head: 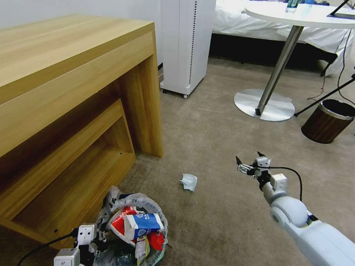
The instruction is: Pick up the trash bin and place the garbage on the floor into it.
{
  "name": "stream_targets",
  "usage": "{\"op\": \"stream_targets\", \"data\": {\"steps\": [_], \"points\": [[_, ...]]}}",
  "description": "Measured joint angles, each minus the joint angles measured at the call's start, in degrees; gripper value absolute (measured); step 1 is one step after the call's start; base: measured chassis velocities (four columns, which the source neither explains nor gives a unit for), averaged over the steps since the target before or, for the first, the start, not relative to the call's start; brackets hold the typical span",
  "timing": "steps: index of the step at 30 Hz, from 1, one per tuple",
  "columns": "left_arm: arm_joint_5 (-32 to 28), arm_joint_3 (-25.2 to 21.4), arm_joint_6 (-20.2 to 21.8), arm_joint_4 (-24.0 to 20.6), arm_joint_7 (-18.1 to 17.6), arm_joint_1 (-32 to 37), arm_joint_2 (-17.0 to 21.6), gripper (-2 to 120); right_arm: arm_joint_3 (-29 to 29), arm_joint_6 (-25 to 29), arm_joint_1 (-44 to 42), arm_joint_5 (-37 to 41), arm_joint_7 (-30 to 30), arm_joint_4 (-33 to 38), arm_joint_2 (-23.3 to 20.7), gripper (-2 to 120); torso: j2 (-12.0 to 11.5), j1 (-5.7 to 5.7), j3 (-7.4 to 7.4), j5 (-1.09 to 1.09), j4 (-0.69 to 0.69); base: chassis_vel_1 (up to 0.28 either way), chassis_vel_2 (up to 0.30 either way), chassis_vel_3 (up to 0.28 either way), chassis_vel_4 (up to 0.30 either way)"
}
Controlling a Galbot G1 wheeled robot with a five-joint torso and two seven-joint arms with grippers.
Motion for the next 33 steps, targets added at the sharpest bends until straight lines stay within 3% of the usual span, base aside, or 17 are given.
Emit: {"op": "stream_targets", "data": {"steps": [3,8,10,16,18,25,33], "points": [[0.4,0.1,-0.1,0.5,0.0,0.3,-0.3,0,-7.9,0.7,10.4,6.6,-7.0,-7.3,1.1,100,0.0,0.00,0.01,0.00,0.01,0.000,0.000,0.000,0.000],[0.5,0.3,-0.3,1.1,0.0,0.1,-0.3,0,-15.7,-1.6,18.6,9.9,-7.4,-13.9,4.5,100,0.0,0.00,0.01,-0.01,0.03,0.000,0.000,0.000,0.000],[0.5,0.2,-0.3,1.3,-0.1,0.1,-0.4,0,-20.0,-3.7,22.0,10.0,-6.1,-19.6,7.7,100,0.0,0.00,0.01,-0.01,0.02,0.000,0.000,0.000,0.000],[0.7,0.1,-0.4,1.7,-0.2,0.4,-0.5,0,-23.4,-5.9,23.4,10.0,-4.0,-25.8,11.9,100,0.0,0.00,0.01,-0.02,0.00,0.000,0.000,0.000,0.000],[0.9,0.2,-0.4,2.1,-0.2,0.4,-0.7,0,-25.4,-6.0,24.0,9.3,-3.2,-30.1,16.5,100,0.0,0.00,0.01,-0.03,0.00,0.000,0.000,0.000,0.000],[0.3,0.0,-0.6,2.6,-0.5,0.1,-0.3,0,-28.9,-6.5,25.4,8.7,-1.8,-33.6,24.6,100,0.0,0.00,0.01,0.00,0.03,0.000,0.000,0.000,0.000],[0.3,0.3,-0.7,2.6,-0.6,0.3,-0.5,0,-31.1,-7.2,24.7,8.6,0.4,-34.7,26.3,100,0.0,0.00,0.01,-0.01,0.01,0.000,0.000,0.000,0.000]]}}
